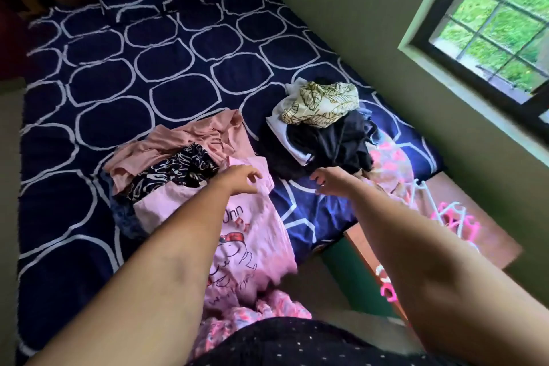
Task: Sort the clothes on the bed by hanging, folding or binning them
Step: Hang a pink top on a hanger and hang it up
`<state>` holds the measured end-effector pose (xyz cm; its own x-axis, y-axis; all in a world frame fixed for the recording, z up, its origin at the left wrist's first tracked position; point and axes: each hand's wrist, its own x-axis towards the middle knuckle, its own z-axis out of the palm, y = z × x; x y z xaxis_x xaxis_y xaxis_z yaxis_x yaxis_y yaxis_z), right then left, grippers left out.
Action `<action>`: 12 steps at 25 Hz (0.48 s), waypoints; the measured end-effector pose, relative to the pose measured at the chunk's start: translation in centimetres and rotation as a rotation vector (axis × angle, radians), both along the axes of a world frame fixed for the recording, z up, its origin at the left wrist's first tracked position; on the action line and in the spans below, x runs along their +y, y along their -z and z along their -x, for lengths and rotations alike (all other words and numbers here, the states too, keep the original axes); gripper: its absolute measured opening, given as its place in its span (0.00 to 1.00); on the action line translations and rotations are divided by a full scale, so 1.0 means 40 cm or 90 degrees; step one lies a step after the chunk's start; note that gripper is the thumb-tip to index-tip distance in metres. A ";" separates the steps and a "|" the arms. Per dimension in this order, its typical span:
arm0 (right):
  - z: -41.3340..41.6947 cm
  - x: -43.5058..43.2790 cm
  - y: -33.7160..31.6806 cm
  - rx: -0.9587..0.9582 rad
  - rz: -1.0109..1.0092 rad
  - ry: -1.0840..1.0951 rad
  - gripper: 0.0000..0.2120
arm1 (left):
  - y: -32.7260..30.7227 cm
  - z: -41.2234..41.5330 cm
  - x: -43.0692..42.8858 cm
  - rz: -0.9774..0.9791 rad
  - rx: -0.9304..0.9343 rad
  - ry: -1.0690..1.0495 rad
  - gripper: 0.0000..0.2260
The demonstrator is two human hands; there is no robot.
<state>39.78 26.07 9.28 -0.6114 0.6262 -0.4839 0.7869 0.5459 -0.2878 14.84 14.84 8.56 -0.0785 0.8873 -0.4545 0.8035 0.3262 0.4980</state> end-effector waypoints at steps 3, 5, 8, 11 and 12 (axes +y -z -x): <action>-0.162 -0.036 -0.023 -0.010 -0.037 0.037 0.20 | -0.043 -0.161 0.011 -0.041 -0.036 0.025 0.19; -0.255 -0.058 -0.037 -0.007 -0.038 0.064 0.17 | -0.060 -0.253 0.020 -0.051 -0.044 0.048 0.19; -0.423 -0.099 -0.062 0.062 -0.004 0.128 0.15 | -0.079 -0.411 0.030 -0.061 -0.037 0.098 0.18; -0.592 -0.149 -0.066 0.042 -0.009 0.193 0.18 | -0.075 -0.562 0.023 -0.073 -0.028 0.154 0.17; -0.643 -0.163 -0.059 0.041 -0.012 0.217 0.18 | -0.071 -0.604 0.021 -0.070 -0.022 0.180 0.17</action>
<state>65.49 19.55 11.64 -0.3945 0.8082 -0.4373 0.9054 0.2606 -0.3351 39.01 15.67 11.41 0.1920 0.9156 -0.3533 0.8365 0.0357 0.5469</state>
